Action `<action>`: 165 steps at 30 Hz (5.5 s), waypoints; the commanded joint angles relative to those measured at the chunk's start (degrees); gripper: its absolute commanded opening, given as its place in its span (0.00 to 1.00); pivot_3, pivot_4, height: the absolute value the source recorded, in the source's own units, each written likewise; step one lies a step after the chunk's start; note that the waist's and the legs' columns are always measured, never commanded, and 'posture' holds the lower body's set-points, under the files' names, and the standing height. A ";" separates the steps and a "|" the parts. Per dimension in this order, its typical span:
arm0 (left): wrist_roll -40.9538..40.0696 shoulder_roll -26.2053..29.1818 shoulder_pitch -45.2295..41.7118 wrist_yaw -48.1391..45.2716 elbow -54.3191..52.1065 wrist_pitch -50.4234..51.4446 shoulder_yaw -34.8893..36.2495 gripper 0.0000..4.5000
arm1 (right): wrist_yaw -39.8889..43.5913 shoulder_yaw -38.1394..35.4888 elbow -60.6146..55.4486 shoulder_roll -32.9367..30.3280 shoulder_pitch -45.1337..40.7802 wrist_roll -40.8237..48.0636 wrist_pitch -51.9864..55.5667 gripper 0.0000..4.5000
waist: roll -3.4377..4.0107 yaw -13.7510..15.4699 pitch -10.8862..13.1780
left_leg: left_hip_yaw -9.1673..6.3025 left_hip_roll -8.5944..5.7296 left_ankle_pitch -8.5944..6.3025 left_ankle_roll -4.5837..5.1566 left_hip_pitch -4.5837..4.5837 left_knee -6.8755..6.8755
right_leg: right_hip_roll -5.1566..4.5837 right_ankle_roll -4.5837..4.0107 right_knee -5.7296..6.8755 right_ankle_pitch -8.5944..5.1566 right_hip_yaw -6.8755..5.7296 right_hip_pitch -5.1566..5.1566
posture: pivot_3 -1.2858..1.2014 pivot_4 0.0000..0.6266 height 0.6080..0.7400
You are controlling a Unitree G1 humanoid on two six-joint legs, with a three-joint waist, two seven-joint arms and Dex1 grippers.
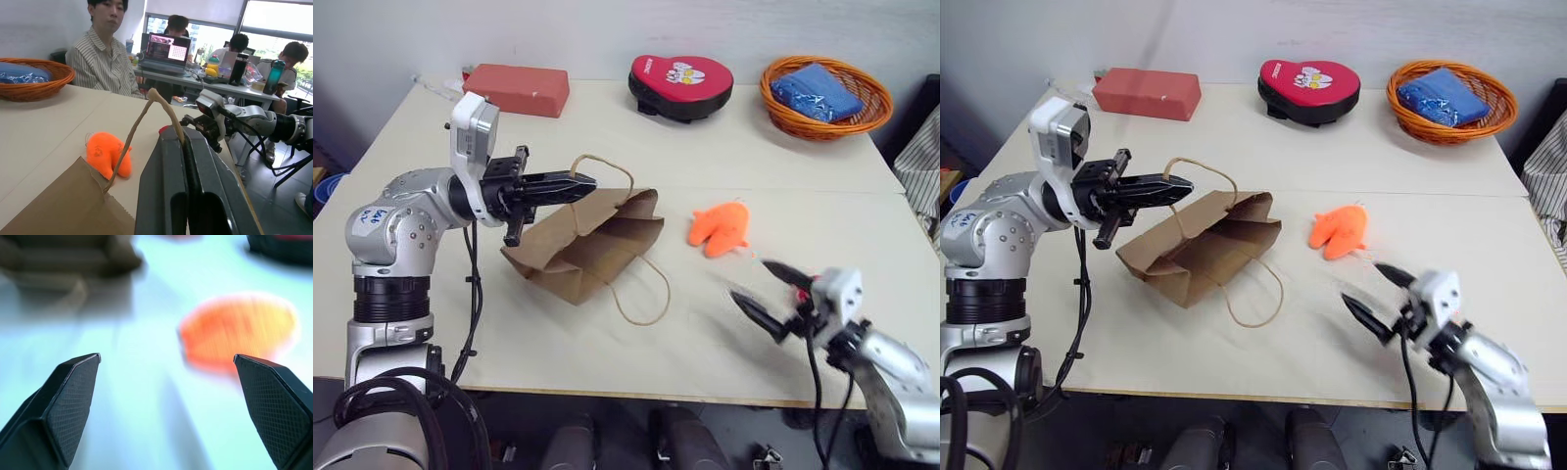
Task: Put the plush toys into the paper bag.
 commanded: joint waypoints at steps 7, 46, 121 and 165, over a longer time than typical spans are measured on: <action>-1.03 -0.24 -0.47 1.14 -1.86 0.04 0.25 0.00 | -7.88 5.25 -0.79 -5.45 -16.87 -0.58 17.71 0.99 | 0.04 -1.20 0.02 | 0.13 0.02 0.03 -0.04 0.27 -0.01 | 0.10 0.00 0.09 0.00 0.22 -0.03 | 0.52 0.24 1.00; -2.19 -1.72 -1.02 3.30 -2.34 0.71 -0.56 0.00 | -5.70 21.53 -7.69 0.07 -45.20 9.35 41.00 0.01 | 0.11 -0.28 0.07 | -0.05 0.00 0.00 0.00 -0.17 0.03 | -0.03 0.00 0.02 0.00 -0.03 -0.23 | 0.52 0.24 1.00; -1.91 -3.07 -1.61 1.02 -0.15 0.21 -0.90 0.00 | -1.71 -9.48 9.06 -12.41 1.14 -5.13 10.41 0.91 | 0.11 1.10 0.05 | 0.06 -0.01 -0.02 0.03 0.17 -0.03 | 0.06 0.00 -0.24 0.00 0.16 0.10 | 0.52 0.24 1.00; -2.69 -5.00 -1.19 2.53 -1.71 0.49 -0.39 0.00 | -6.85 33.58 17.88 19.83 -53.36 -9.80 20.12 0.61 | 0.09 -2.16 0.04 | -0.13 -0.01 0.04 -0.08 -0.10 0.04 | 0.00 0.00 0.15 0.00 -0.14 -0.25 | 0.52 0.24 1.00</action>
